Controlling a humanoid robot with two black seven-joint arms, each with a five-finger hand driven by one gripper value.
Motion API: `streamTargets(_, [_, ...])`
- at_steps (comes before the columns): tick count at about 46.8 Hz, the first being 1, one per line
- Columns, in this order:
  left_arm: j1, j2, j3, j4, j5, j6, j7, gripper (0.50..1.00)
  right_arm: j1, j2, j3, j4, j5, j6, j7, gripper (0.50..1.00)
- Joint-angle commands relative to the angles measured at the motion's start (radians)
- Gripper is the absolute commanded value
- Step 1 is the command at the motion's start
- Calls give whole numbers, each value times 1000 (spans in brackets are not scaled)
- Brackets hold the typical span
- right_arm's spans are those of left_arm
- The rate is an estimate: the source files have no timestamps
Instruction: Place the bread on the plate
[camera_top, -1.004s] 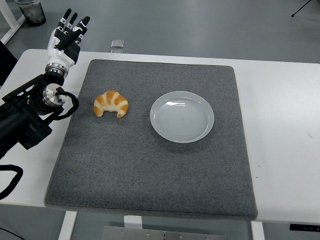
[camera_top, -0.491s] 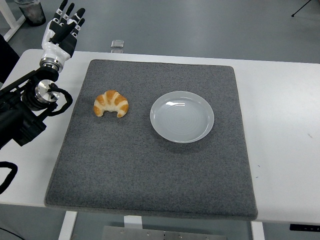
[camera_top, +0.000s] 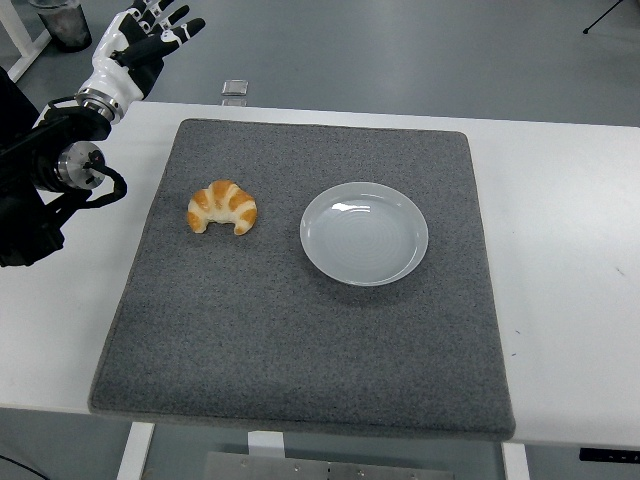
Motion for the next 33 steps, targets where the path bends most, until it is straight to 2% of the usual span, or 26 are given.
streamTargets(1, [-34,33,102,-26,46,-1,0,992,0,0,0,0,0,0,0,952])
streamTargets(11, [-146,144,353,-168,183,0,0,990,0,0,0,0,0,0,0,952])
streamTargets(17, [-206,162,492,-232,334,15,-2,990,0,0,0,0,0,0,0,952])
streamTargets(27, [-263,198,597,-260,654,31,-5,990,0,0,0,0,0,0,0,952])
streamTargets(33, [-272,222,607,-260,855,31,-11,988,0,0,0,0,0,0,0,952])
